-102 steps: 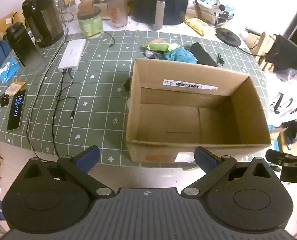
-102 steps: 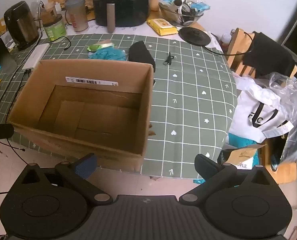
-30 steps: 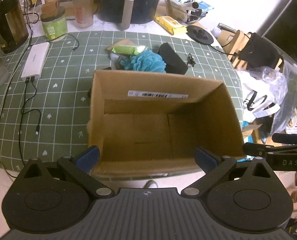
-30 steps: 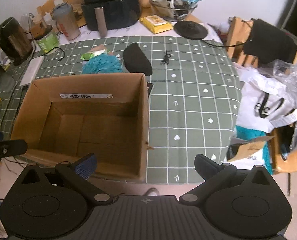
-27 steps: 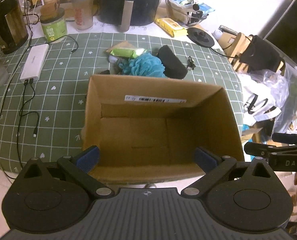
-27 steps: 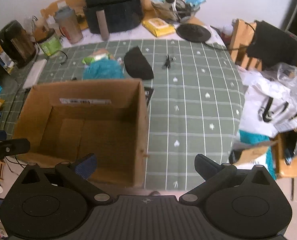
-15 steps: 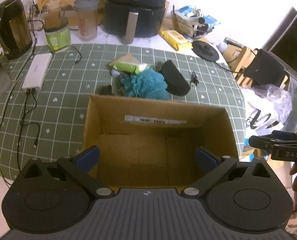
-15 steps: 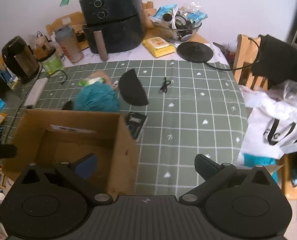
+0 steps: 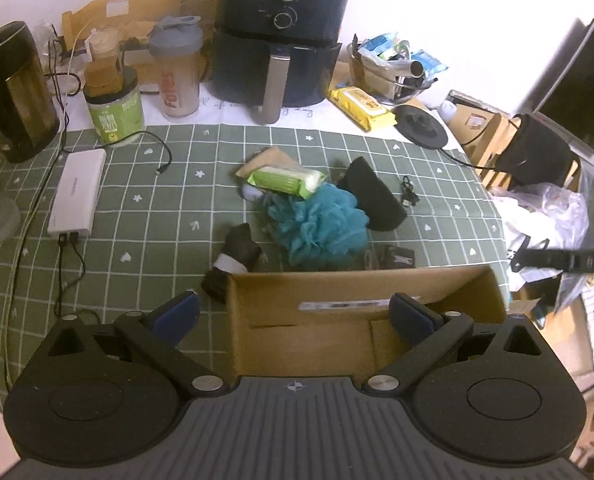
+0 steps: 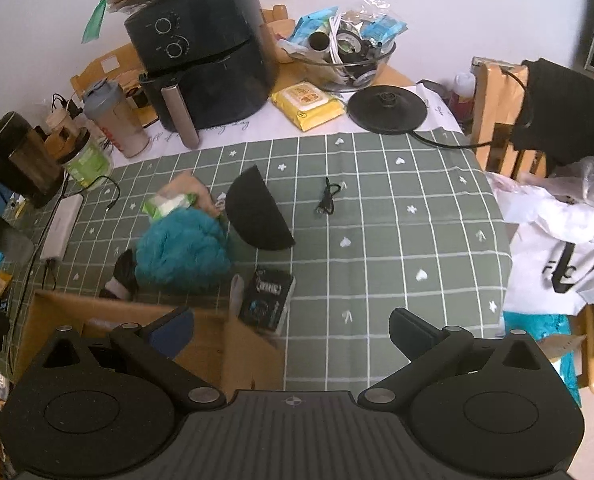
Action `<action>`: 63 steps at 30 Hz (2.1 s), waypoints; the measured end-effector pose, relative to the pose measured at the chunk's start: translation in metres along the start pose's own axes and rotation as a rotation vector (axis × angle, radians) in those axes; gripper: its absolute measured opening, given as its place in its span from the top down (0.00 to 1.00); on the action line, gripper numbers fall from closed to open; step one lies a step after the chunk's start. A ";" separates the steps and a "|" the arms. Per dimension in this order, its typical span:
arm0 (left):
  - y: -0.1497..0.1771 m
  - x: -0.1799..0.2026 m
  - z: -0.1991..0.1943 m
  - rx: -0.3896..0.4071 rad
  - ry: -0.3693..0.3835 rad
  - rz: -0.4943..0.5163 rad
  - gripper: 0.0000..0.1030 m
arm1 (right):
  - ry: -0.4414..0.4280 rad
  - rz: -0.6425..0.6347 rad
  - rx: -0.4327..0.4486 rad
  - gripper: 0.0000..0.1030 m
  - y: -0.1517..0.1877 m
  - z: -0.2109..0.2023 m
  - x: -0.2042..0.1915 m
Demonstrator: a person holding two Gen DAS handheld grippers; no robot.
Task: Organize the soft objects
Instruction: 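Grasp the black juice carton with the right gripper while the left tool approaches the black bundle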
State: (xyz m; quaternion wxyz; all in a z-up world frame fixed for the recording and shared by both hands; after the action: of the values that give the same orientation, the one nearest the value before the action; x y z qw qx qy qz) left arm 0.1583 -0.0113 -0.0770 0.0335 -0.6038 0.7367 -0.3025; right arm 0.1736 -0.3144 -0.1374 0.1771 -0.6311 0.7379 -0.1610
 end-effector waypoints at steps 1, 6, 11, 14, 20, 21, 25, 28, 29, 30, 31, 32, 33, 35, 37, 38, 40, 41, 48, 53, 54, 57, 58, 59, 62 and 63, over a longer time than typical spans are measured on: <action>-0.001 -0.005 0.001 -0.004 -0.001 0.004 0.00 | -0.001 0.001 -0.002 0.00 -0.004 0.003 -0.001; -0.007 -0.022 0.001 0.004 0.001 0.038 0.00 | -0.027 0.003 -0.031 0.00 -0.021 0.026 -0.008; -0.009 -0.034 0.003 0.006 -0.006 0.062 0.00 | -0.083 -0.029 -0.077 0.00 -0.030 0.055 -0.018; -0.006 -0.043 0.005 -0.006 0.006 0.040 0.00 | -0.105 -0.053 -0.107 0.00 -0.033 0.071 -0.020; 0.001 -0.057 0.007 -0.013 0.014 -0.040 0.00 | -0.158 -0.056 -0.218 0.03 -0.031 0.120 -0.025; 0.002 -0.058 0.007 -0.012 0.015 -0.053 0.00 | -0.167 -0.069 -0.238 0.05 -0.029 0.129 -0.029; 0.005 -0.059 0.005 -0.008 0.012 -0.096 0.00 | -0.166 -0.110 -0.329 0.16 -0.015 0.164 -0.040; 0.006 -0.060 0.005 -0.010 0.003 -0.116 0.00 | -0.189 -0.155 -0.389 0.20 -0.003 0.185 -0.052; 0.006 -0.060 0.006 -0.009 0.001 -0.121 0.00 | -0.199 -0.165 -0.402 0.23 -0.001 0.190 -0.055; 0.006 -0.060 0.007 -0.010 0.001 -0.128 0.00 | -0.205 -0.173 -0.410 0.25 0.001 0.195 -0.058; 0.006 -0.060 0.007 -0.010 0.000 -0.134 0.00 | -0.208 -0.182 -0.416 0.28 0.003 0.198 -0.061; 0.006 -0.060 0.008 -0.011 0.000 -0.140 0.00 | -0.211 -0.195 -0.419 0.30 0.003 0.201 -0.065; 0.006 -0.060 0.009 -0.011 -0.002 -0.144 0.00 | -0.213 -0.212 -0.419 0.31 0.003 0.203 -0.067; 0.005 -0.060 0.009 -0.003 -0.002 -0.149 0.00 | -0.197 -0.263 -0.413 0.40 0.005 0.208 -0.072; 0.003 -0.060 0.010 0.003 -0.002 -0.157 0.00 | -0.166 -0.337 -0.403 0.42 0.005 0.212 -0.076; 0.002 -0.060 0.011 0.004 -0.001 -0.159 0.00 | -0.152 -0.377 -0.390 0.42 0.005 0.213 -0.078; 0.000 -0.060 0.012 0.008 0.002 -0.159 0.00 | -0.091 -0.463 -0.357 0.42 0.003 0.213 -0.079; -0.002 -0.061 0.012 0.012 0.001 -0.158 0.00 | -0.046 -0.520 -0.331 0.42 0.002 0.213 -0.078; -0.019 -0.074 0.013 0.046 0.001 -0.162 0.00 | 0.045 -0.603 -0.300 0.42 0.005 0.219 -0.070; -0.035 -0.089 0.016 0.064 -0.007 -0.135 0.00 | 0.046 -0.540 -0.301 0.48 0.004 0.219 -0.061; -0.038 -0.091 0.017 0.066 -0.014 -0.122 0.00 | 0.049 -0.532 -0.298 0.48 0.003 0.218 -0.059; -0.047 -0.098 0.024 0.067 -0.001 -0.104 0.00 | 0.042 -0.495 -0.284 0.48 -0.002 0.210 -0.050; -0.050 -0.101 0.029 0.061 -0.001 -0.099 0.00 | 0.040 -0.479 -0.276 0.48 -0.005 0.205 -0.048; -0.051 -0.103 0.035 0.051 -0.002 -0.094 0.00 | 0.037 -0.463 -0.268 0.48 -0.009 0.201 -0.046; -0.054 -0.110 0.053 0.015 0.032 -0.091 0.00 | 0.018 -0.408 -0.240 0.48 -0.014 0.181 -0.039; -0.054 -0.112 0.061 0.000 0.047 -0.095 0.00 | 0.014 -0.394 -0.230 0.48 -0.016 0.175 -0.038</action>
State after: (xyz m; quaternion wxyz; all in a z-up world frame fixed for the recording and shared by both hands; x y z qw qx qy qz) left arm 0.2602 0.0610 -0.1355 0.0019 -0.6310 0.7078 -0.3176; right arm 0.2741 -0.2819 -0.2824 0.0639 -0.7777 0.6153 -0.1117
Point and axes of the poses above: each gripper's, at about its wrist camera, not at the fingertips, and z roughly the way its jaws point, x to its right, y to its underside, the point moved 9 cm from there along z, roughly the way its jaws point, and after that the axes turned 10 degrees about y, right-handed, at the moved point
